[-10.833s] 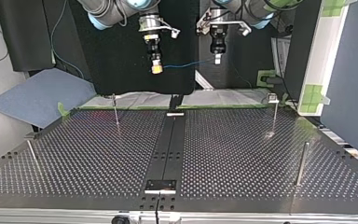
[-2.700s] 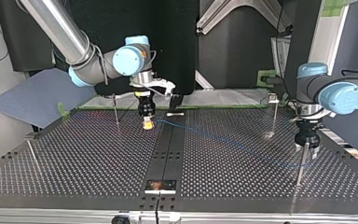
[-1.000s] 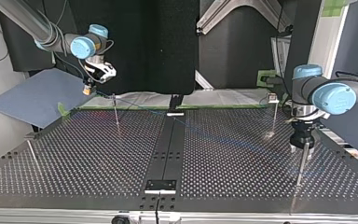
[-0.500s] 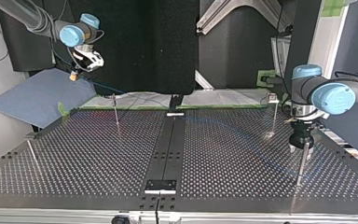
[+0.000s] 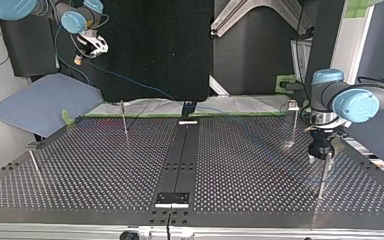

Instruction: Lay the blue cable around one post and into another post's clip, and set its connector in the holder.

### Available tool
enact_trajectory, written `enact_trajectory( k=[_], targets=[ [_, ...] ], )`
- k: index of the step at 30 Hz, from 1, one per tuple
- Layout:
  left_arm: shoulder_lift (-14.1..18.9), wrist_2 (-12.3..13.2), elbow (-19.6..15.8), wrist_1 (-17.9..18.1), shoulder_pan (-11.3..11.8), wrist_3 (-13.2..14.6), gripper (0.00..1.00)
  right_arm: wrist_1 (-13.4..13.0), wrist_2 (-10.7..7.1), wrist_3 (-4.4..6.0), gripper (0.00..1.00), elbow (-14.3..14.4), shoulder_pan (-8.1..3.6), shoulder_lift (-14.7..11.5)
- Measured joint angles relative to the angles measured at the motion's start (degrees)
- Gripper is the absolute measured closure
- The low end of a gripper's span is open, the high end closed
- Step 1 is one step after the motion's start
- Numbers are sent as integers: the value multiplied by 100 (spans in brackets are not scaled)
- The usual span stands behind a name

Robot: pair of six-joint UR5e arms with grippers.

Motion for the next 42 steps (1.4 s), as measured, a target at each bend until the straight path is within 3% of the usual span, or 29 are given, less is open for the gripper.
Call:
enact_trajectory(
  k=[7,12,16,21,26,31,35,42],
  targets=[
    [0,-4,-1,-6,-39,-1,0,-333,-333,-21,100,111,-330,333],
    [0,-8,0,-7,-66,-3,0,-589,-588,-70,100,28,-438,471],
    [0,-9,0,-6,-83,-3,0,-752,-765,-181,100,-57,-444,483],
    [0,-9,1,-6,-94,-4,0,-740,-1034,-376,100,-230,-410,469],
    [0,-15,1,-10,-117,-4,0,-686,-1297,-444,100,-370,-351,336],
    [1,-10,2,-88,-174,7,0,-590,-1483,-427,100,-414,-303,124],
    [2,-34,1,-221,-283,67,0,-437,-1529,-326,100,-432,-274,-56],
    [11,-344,-48,-551,-637,147,0,-226,-1546,-240,100,-455,-259,-408]
  ],
)
